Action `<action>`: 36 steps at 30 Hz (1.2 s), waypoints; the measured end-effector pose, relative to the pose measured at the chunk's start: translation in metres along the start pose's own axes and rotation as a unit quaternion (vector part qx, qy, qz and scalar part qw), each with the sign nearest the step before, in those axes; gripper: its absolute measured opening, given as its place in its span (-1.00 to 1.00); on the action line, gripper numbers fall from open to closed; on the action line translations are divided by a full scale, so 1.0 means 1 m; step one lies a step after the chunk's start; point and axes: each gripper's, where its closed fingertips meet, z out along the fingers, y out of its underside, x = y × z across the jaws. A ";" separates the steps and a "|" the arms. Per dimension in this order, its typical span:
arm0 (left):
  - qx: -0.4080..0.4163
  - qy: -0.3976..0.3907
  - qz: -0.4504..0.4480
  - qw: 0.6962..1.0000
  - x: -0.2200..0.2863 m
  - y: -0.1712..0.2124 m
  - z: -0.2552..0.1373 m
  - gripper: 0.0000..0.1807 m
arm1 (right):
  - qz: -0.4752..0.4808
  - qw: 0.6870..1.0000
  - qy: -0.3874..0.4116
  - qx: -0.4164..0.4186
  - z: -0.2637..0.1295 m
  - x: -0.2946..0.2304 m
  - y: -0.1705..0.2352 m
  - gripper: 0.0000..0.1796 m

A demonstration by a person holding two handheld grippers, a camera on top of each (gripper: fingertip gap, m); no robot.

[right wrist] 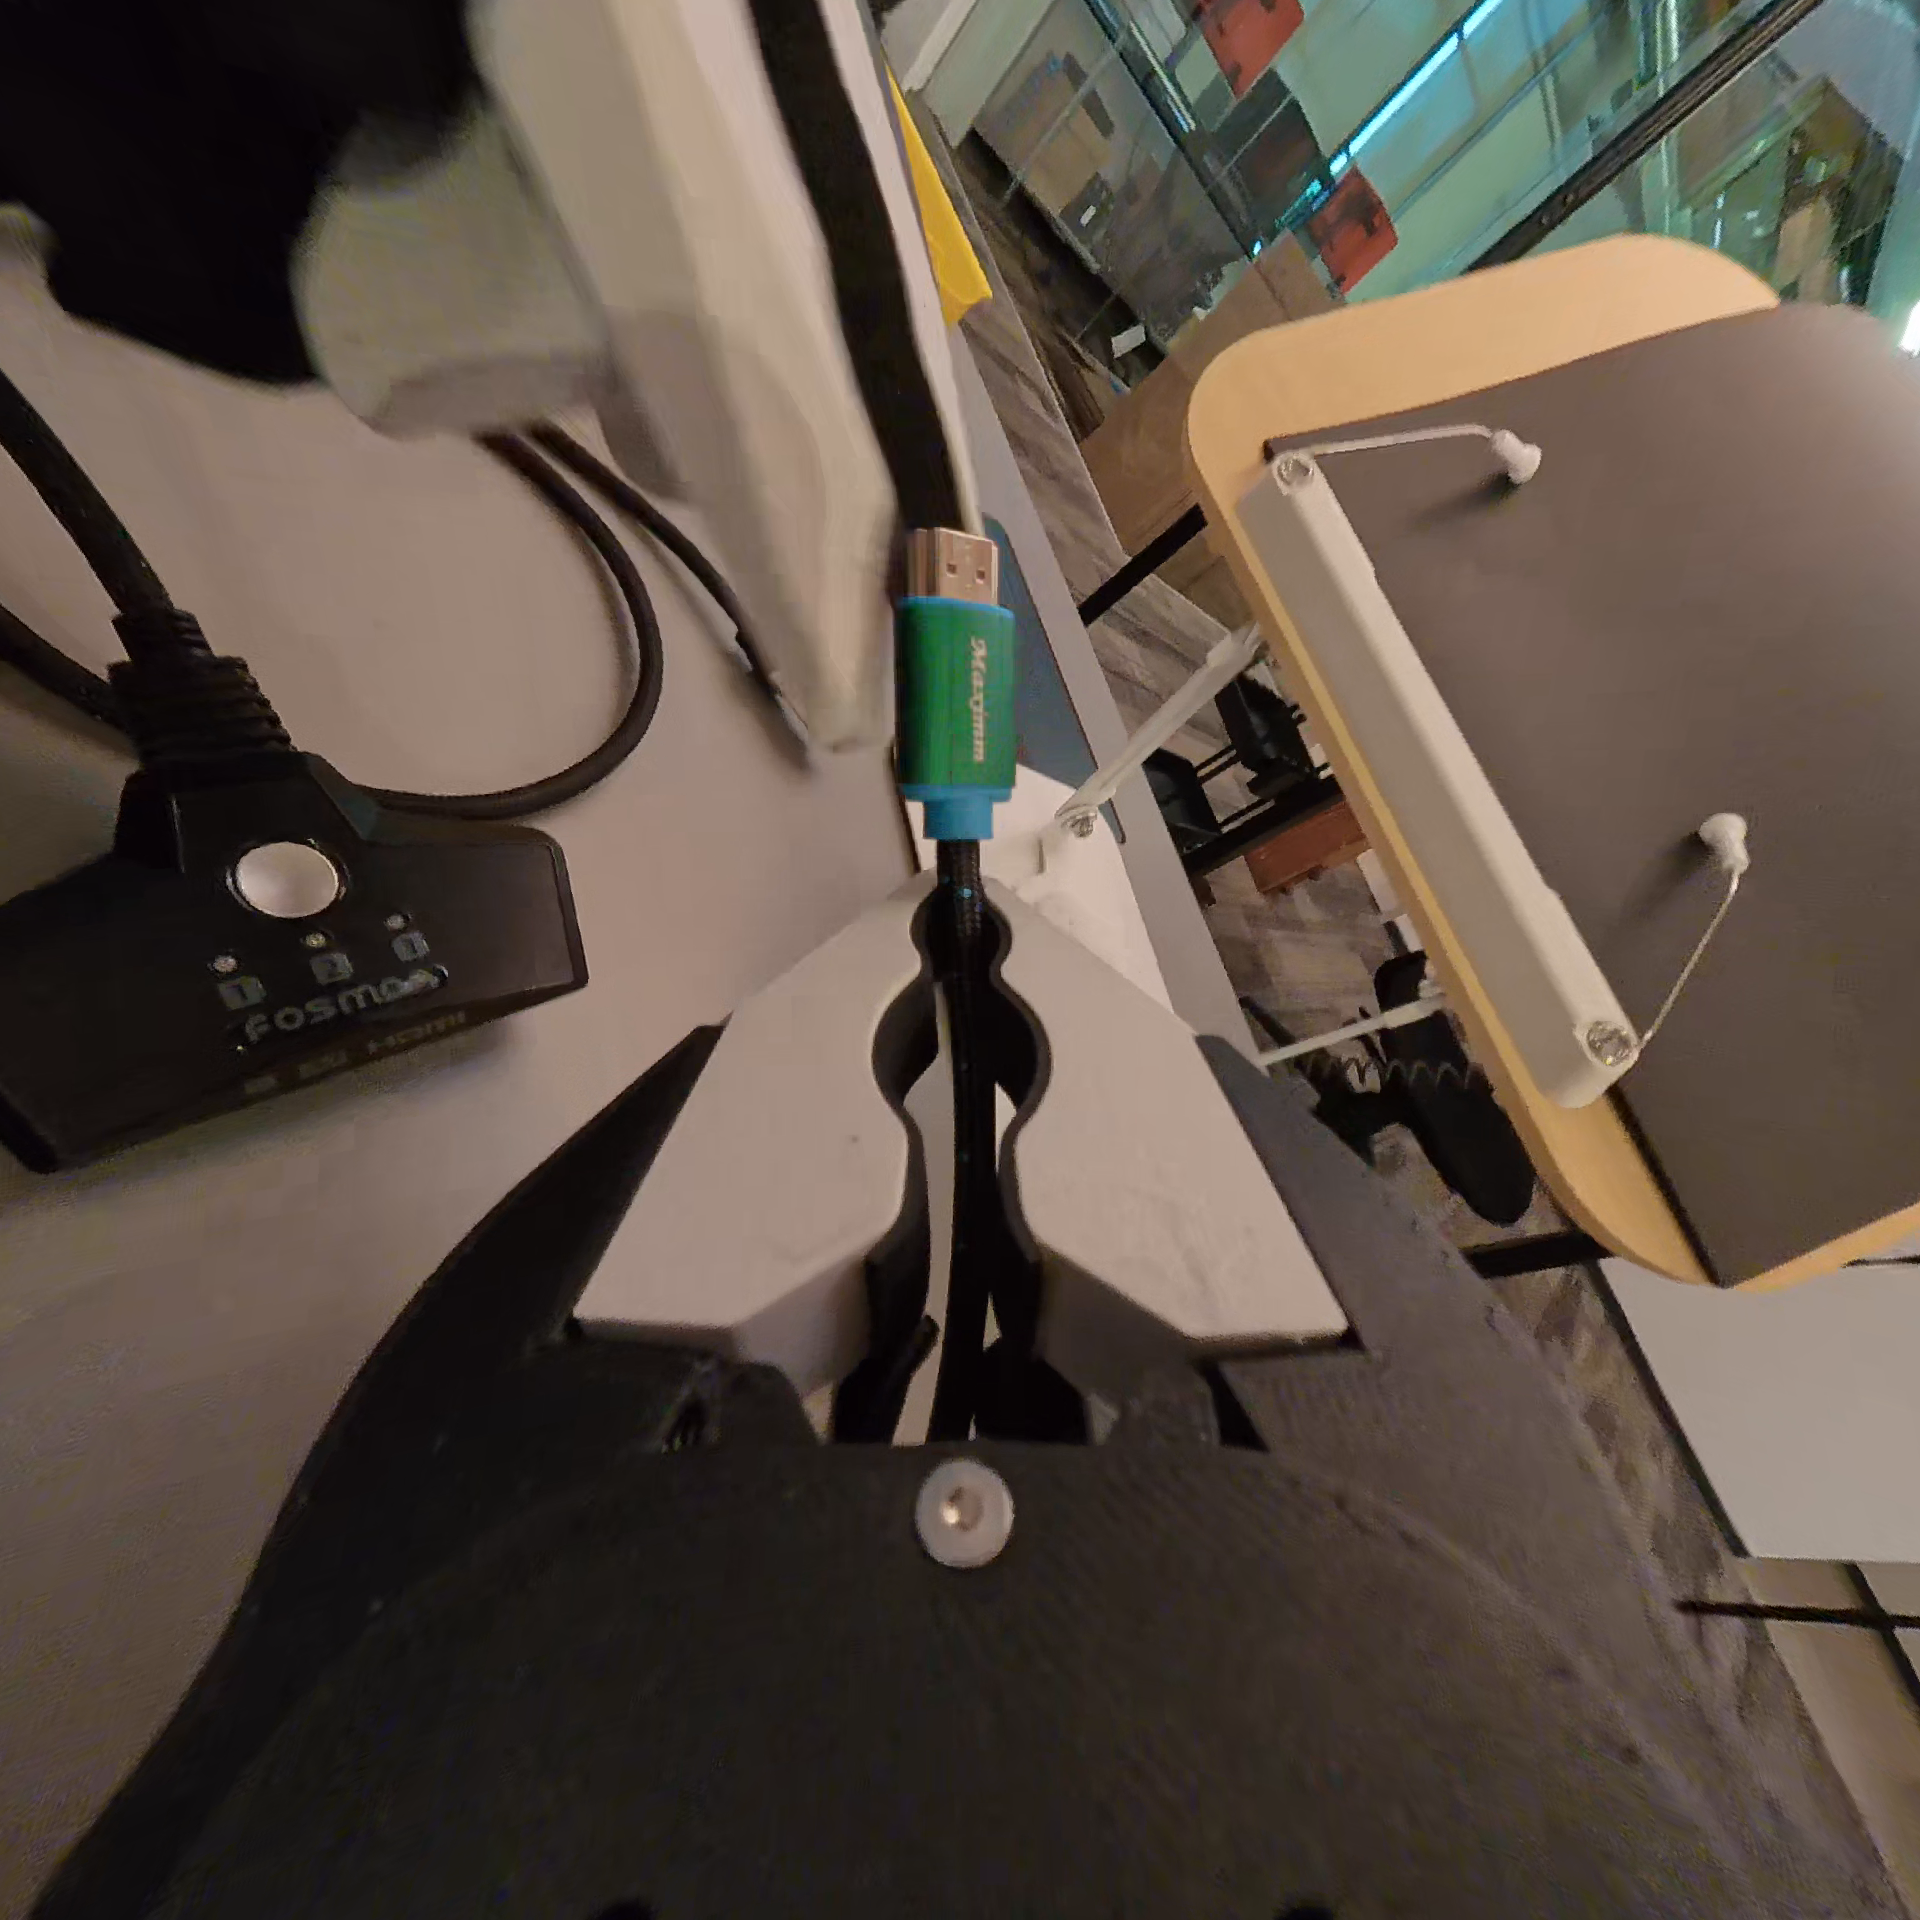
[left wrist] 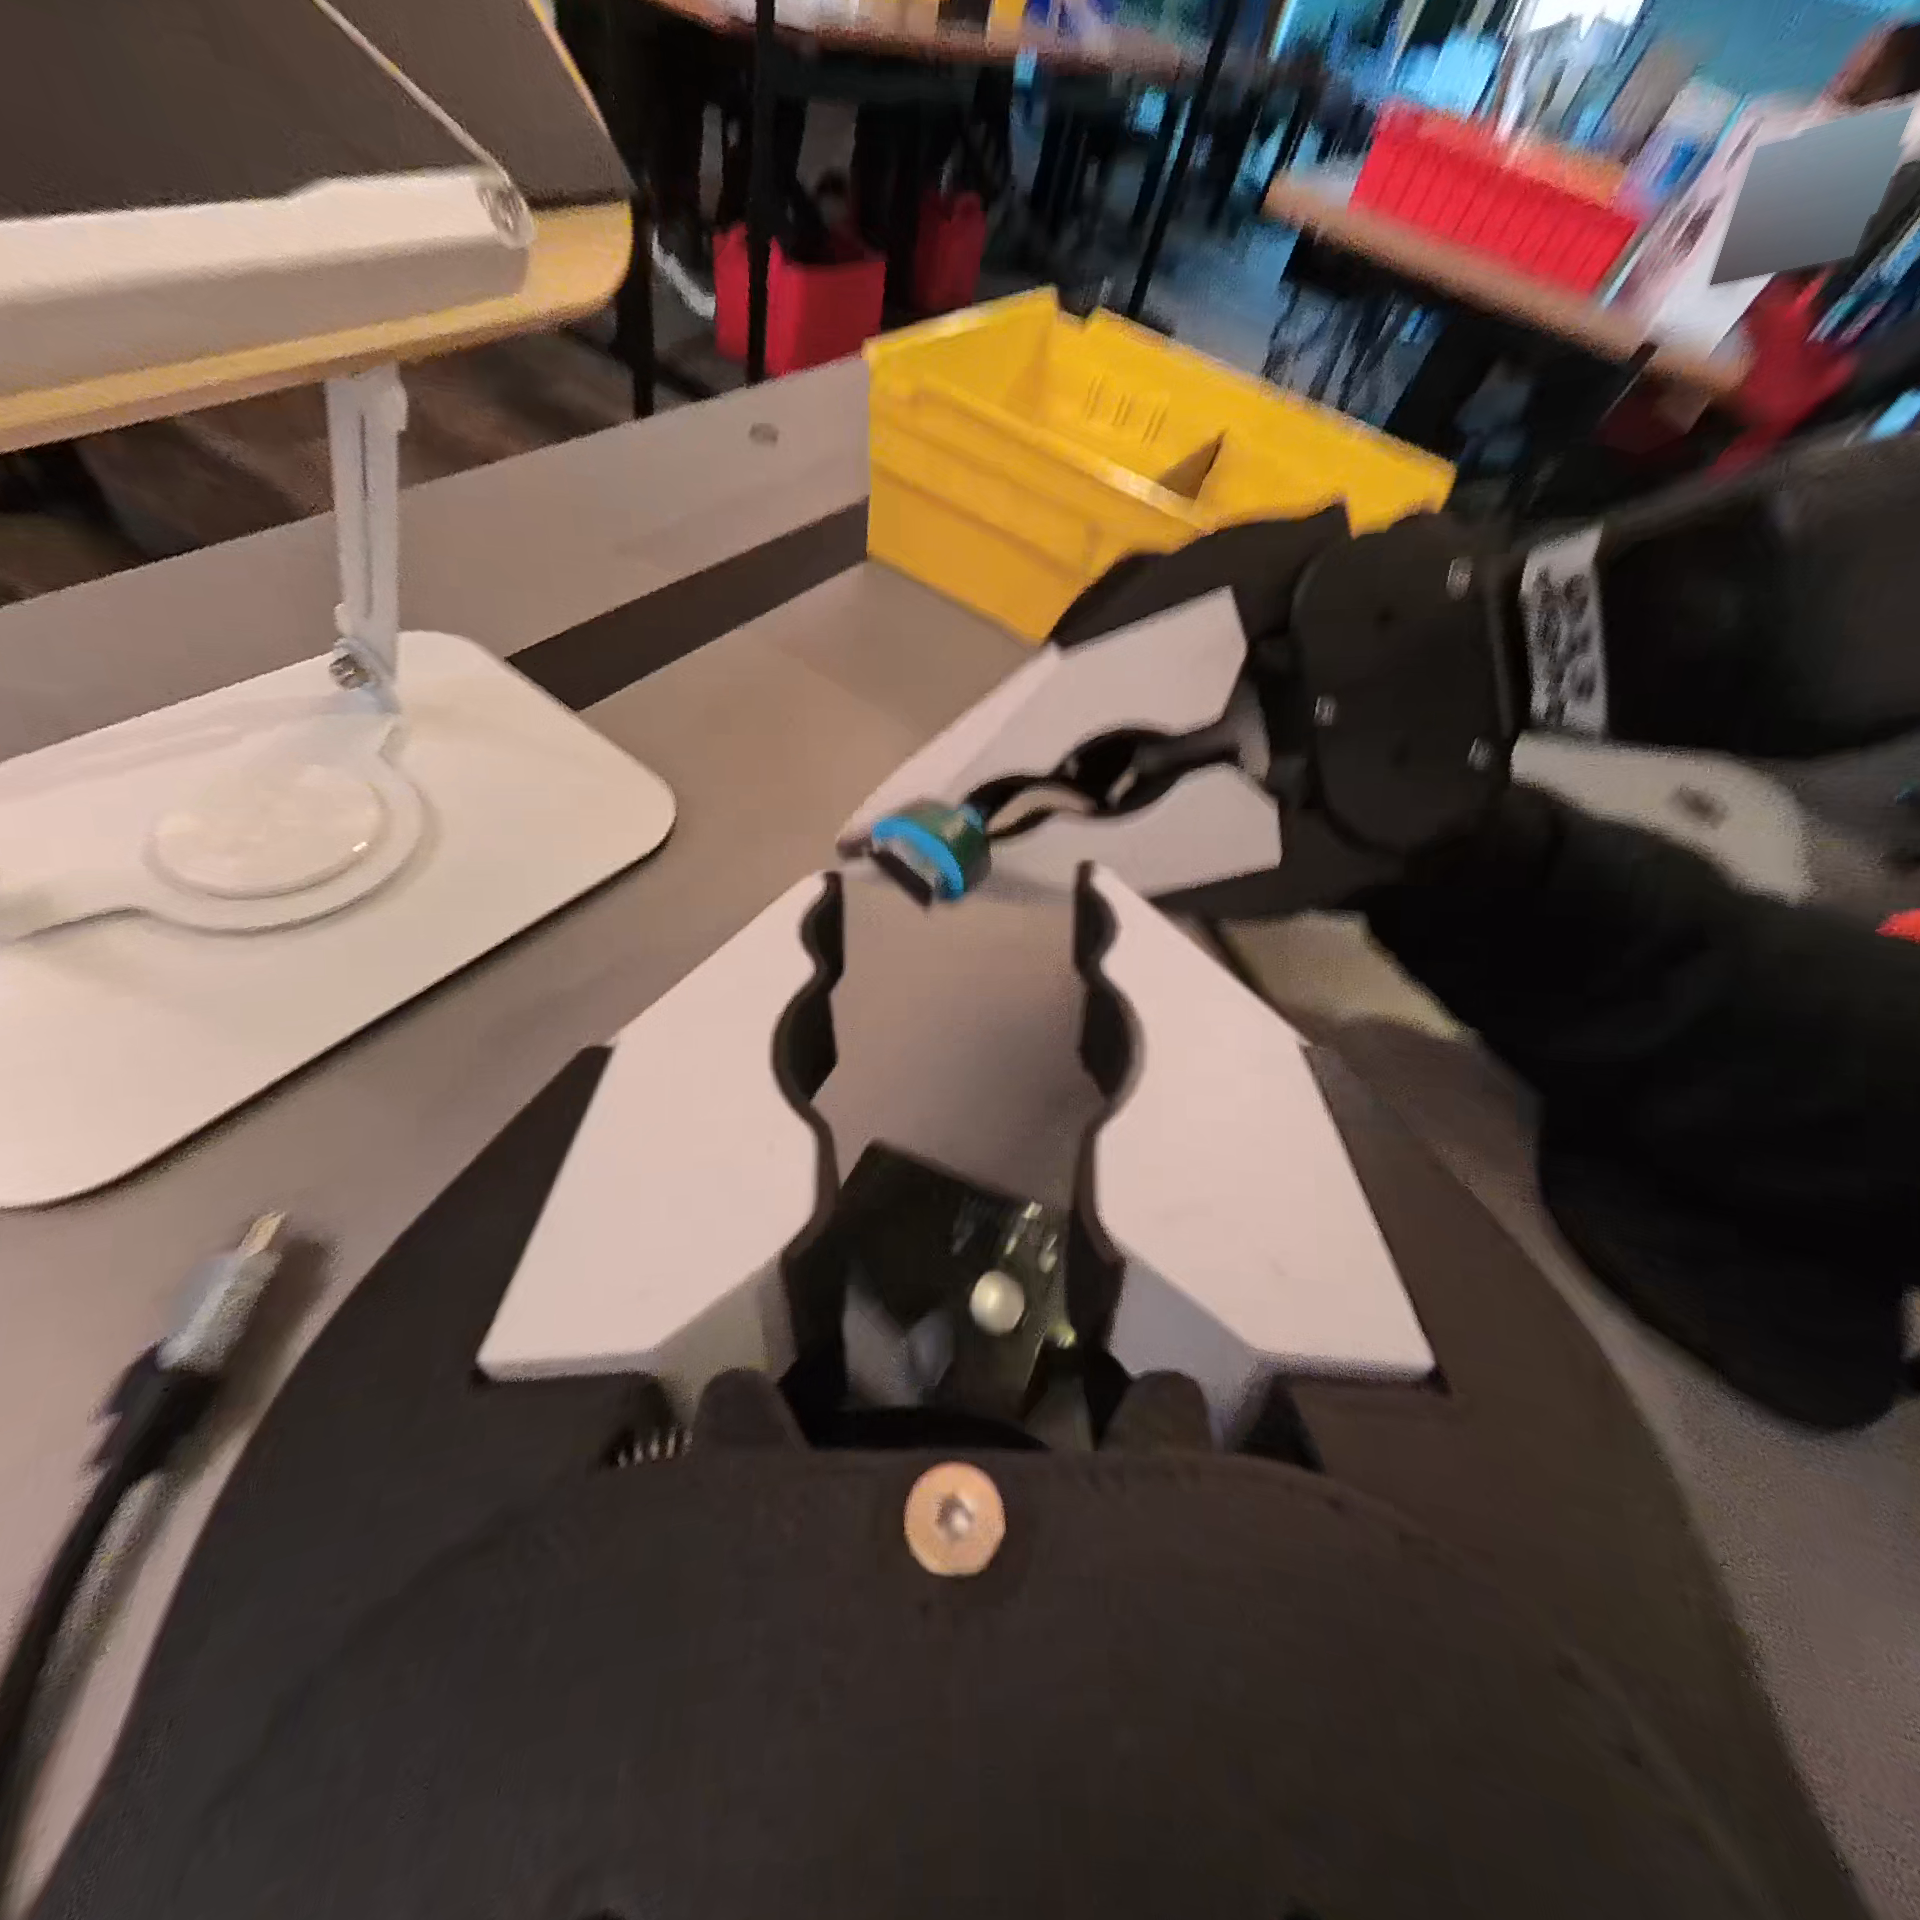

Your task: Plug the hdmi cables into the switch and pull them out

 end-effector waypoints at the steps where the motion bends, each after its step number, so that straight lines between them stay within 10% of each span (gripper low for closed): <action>1: -0.033 -0.014 0.027 0.999 -0.002 0.009 -0.004 -0.44 | 0.006 1.000 0.001 -0.009 0.000 0.001 0.005 -1.00; 14: -0.375 -0.047 0.271 0.885 -0.005 0.143 0.005 0.52 | 0.043 0.999 -0.011 -0.029 0.003 0.001 0.029 -1.00; 27: -0.351 0.026 0.223 0.909 -0.007 0.141 0.003 0.21 | 0.055 0.998 -0.015 -0.023 0.002 0.003 0.032 -1.00; 36: -0.124 0.157 0.143 0.969 0.035 0.061 -0.044 0.21 | 0.065 0.997 -0.028 -0.021 0.003 -0.001 0.034 -1.00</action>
